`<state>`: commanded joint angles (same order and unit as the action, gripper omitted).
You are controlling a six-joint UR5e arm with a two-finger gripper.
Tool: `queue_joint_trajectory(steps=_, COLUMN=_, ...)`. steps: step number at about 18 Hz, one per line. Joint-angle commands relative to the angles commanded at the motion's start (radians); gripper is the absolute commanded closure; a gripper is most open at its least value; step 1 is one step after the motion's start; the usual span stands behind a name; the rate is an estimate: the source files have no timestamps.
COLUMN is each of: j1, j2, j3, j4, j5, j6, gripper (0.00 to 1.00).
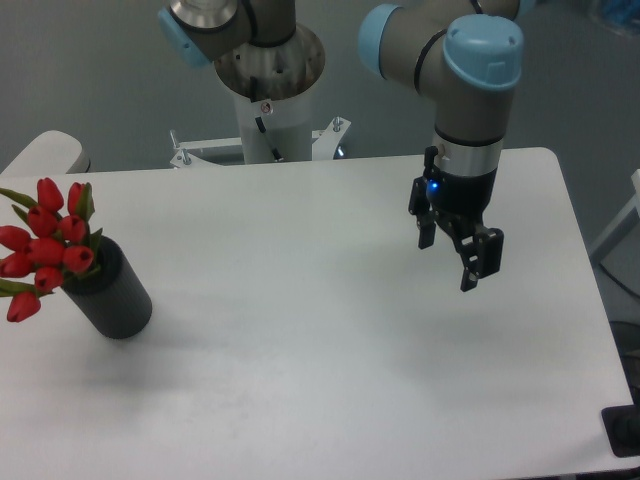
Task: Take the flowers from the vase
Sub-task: 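Move the open gripper across the table toward the red tulips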
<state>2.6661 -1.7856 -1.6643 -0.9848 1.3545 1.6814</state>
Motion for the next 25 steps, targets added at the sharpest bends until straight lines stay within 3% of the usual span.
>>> queue_joint_trajectory(steps=6, j1=-0.087, j2=0.021, j3=-0.045, j4=0.009, j5=0.002, j6=-0.181, gripper=0.00)
queue_joint_trajectory(steps=11, j1=-0.124, j2=0.061, j3=-0.103, j4=0.006, j5=-0.038, j6=-0.221, gripper=0.00)
queue_joint_trajectory(steps=17, j1=-0.133, j2=0.130, j3=-0.205, j4=0.009, j5=-0.285, j6=-0.402, gripper=0.00)
queue_joint_trajectory(steps=25, j1=-0.147, j2=0.192, j3=-0.319, j4=0.012, j5=-0.613, j6=-0.502, gripper=0.00)
